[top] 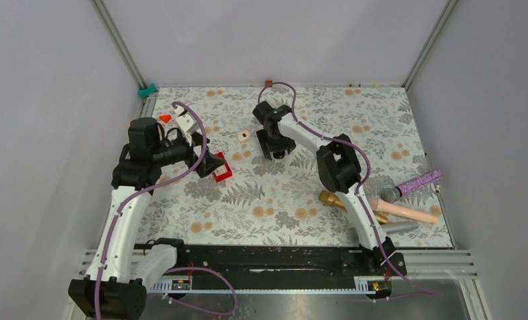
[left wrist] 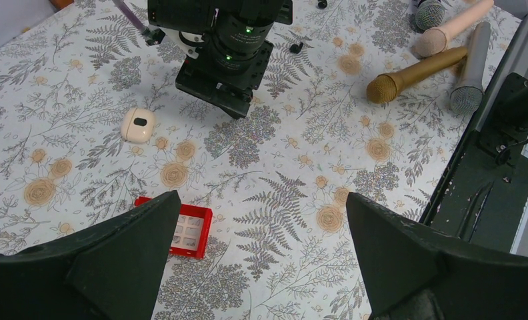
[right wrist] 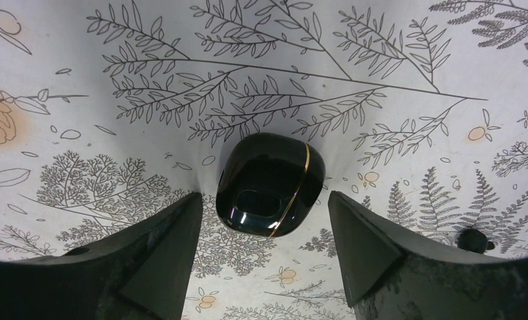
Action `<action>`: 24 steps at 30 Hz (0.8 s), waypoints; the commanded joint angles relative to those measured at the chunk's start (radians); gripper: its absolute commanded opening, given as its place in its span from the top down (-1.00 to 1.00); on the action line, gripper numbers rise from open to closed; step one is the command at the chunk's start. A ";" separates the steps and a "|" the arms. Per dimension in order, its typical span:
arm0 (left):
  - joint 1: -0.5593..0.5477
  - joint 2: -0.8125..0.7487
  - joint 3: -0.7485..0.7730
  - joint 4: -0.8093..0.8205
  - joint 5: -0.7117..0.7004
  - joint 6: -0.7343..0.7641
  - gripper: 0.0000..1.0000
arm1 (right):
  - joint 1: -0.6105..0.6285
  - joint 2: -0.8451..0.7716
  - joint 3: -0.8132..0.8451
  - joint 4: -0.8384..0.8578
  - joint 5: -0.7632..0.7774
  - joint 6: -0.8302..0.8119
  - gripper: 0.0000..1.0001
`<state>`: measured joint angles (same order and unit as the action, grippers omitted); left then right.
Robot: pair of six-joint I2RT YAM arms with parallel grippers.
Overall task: Insert the wireless bluetooth earbuds into the charging case
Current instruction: Pick up the charging case at the center of the board.
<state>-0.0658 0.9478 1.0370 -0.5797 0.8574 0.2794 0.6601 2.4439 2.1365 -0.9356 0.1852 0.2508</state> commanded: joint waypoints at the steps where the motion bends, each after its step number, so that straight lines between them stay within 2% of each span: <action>1: 0.004 -0.021 -0.003 0.046 0.024 -0.008 -0.97 | 0.004 0.026 0.047 -0.020 0.056 -0.004 -0.54; 7: 0.004 -0.024 -0.004 0.046 0.026 -0.006 -0.97 | 0.005 0.034 0.065 -0.020 0.037 0.011 -0.45; 14: 0.004 -0.025 -0.006 0.049 0.028 -0.010 -0.97 | 0.005 0.042 0.075 -0.019 0.022 0.001 -0.13; 19: 0.005 -0.025 -0.019 0.083 -0.001 -0.037 -0.97 | 0.006 0.013 0.068 -0.019 0.023 -0.069 -0.02; 21: 0.005 -0.021 -0.026 0.116 -0.041 -0.069 -0.97 | 0.005 -0.045 -0.004 0.031 0.016 -0.131 -0.01; 24: 0.004 0.000 -0.043 0.179 -0.122 -0.119 -0.97 | 0.005 -0.224 -0.238 0.218 -0.019 -0.228 -0.01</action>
<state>-0.0658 0.9421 1.0115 -0.5262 0.8253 0.2302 0.6609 2.4283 2.1006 -0.8734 0.1909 0.1616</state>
